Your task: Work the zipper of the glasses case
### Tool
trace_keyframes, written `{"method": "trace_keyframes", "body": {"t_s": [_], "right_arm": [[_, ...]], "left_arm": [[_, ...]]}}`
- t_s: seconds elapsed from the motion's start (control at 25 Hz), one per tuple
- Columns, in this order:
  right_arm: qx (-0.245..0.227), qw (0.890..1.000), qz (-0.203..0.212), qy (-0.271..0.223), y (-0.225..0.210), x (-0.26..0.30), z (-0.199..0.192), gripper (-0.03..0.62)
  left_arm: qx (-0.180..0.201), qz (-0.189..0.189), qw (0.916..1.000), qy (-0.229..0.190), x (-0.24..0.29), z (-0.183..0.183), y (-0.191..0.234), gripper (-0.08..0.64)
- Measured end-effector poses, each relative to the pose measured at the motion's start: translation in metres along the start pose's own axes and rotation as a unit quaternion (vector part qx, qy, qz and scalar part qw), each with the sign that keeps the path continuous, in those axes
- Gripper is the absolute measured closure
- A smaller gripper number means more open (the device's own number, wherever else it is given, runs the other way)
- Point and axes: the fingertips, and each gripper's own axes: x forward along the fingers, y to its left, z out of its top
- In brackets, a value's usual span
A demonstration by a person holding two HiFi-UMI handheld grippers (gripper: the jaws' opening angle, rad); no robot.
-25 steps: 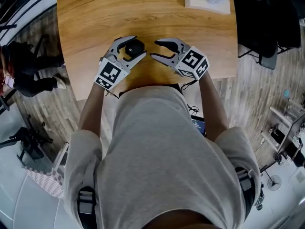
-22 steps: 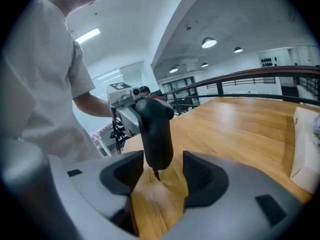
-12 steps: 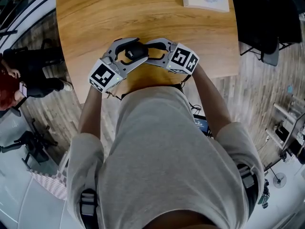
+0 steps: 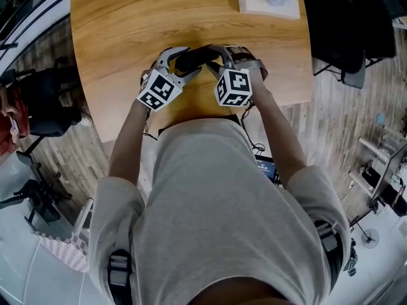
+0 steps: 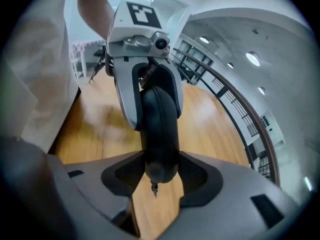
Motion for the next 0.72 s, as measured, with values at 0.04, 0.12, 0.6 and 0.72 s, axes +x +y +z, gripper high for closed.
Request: {"method": "trace_keyframes", "body": {"t_s": [0.04,0.12,0.6,0.72], "right_arm": [[-0.015,1.000,-0.008,0.022,-0.003,0.005,-0.006,0.368],[-0.034,0.998,-0.021,0.056,-0.007,0.014,-0.015,0.369],[-0.027,0.990,-0.077,0.118,-0.006,0.042,-0.031,0.368],[-0.025,0.988,-0.094,0.117,-0.005,0.043,-0.030,0.368]], "left_arm": [[0.007,0.002,1.0000,0.006,0.008,-0.004,0.002,0.288],[0.020,0.006,0.9996,0.020,0.020,-0.012,0.008,0.288],[0.062,0.027,0.9914,0.112,0.048,-0.056,0.030,0.288],[0.060,0.042,0.9893,0.126,0.051,-0.063,0.031,0.288]]}}
